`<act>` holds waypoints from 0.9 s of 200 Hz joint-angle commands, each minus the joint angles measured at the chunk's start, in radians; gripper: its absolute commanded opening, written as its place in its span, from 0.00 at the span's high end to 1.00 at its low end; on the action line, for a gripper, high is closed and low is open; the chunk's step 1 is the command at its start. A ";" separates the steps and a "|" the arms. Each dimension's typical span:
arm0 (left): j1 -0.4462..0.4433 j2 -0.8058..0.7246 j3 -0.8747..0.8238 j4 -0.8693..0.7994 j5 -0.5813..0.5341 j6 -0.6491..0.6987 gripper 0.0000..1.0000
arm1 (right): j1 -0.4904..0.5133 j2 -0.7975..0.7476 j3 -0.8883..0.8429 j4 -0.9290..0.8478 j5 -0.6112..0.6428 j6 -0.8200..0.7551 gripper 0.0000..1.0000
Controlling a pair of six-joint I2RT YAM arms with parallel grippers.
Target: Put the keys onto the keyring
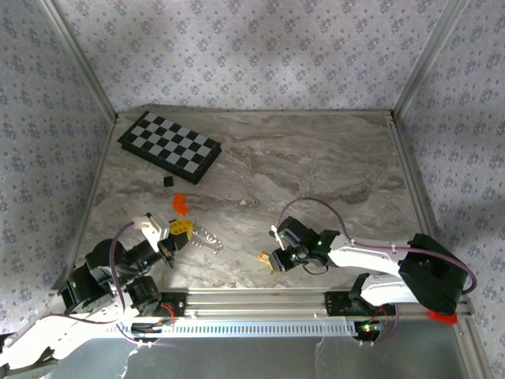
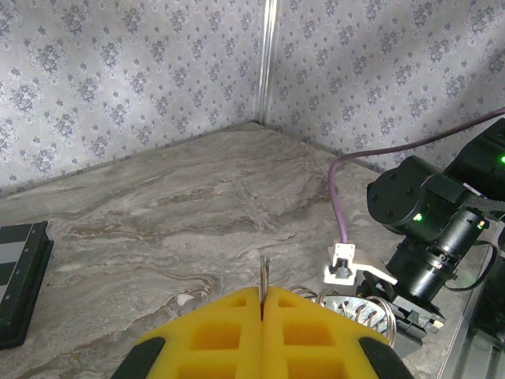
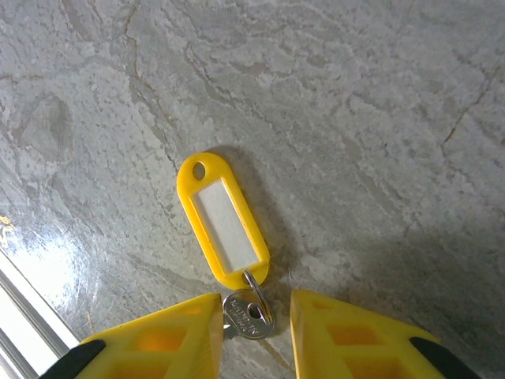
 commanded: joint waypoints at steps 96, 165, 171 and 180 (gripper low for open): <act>-0.005 -0.011 0.004 0.062 0.009 -0.011 1.00 | -0.004 0.010 0.005 0.000 -0.031 -0.029 0.78; -0.005 -0.011 0.006 0.060 0.009 -0.012 1.00 | -0.005 0.005 0.008 -0.007 -0.023 -0.036 0.84; -0.005 -0.011 0.006 0.060 0.010 -0.013 1.00 | -0.005 0.002 0.008 -0.009 -0.019 -0.036 0.85; -0.005 -0.012 0.006 0.059 0.009 -0.012 1.00 | -0.004 -0.001 0.008 -0.009 -0.020 -0.040 0.87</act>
